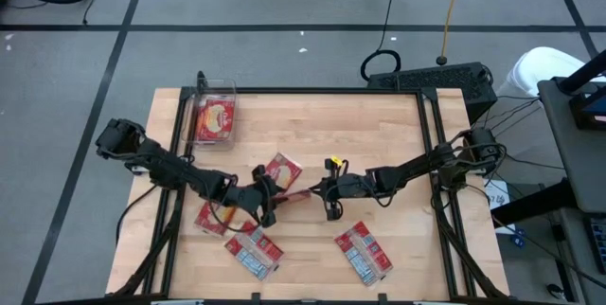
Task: Sort popcorn bags into baskets
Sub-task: Put the red popcorn bag into the transparent bin
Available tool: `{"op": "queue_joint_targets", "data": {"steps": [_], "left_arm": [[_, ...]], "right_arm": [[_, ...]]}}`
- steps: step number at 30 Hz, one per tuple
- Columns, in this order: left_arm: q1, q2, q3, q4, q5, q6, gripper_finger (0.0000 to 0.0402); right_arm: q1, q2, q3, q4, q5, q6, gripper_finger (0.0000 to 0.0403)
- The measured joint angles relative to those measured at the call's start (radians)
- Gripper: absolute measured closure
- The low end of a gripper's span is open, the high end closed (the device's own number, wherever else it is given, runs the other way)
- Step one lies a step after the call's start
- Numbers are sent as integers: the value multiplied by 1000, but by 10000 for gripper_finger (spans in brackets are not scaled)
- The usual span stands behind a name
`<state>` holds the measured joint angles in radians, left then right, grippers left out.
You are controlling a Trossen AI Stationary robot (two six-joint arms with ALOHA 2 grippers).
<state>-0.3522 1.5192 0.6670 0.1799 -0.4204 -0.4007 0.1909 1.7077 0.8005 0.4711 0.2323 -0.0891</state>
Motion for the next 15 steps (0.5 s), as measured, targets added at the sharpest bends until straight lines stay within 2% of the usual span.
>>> {"op": "queue_joint_targets", "data": {"steps": [5,6,11,15], "left_arm": [[22,0,0,7,52,61,372],[25,0,0,7,52,63,382],[33,-18,0,54,42,76,369],[40,-39,0,139,17,115,383]], "right_arm": [[-3,0,0,8,9,-6,403],[-3,-3,0,7,30,-5,403],[8,-80,0,-29,168,-50,377],[23,-187,0,-146,269,-40,336]]}}
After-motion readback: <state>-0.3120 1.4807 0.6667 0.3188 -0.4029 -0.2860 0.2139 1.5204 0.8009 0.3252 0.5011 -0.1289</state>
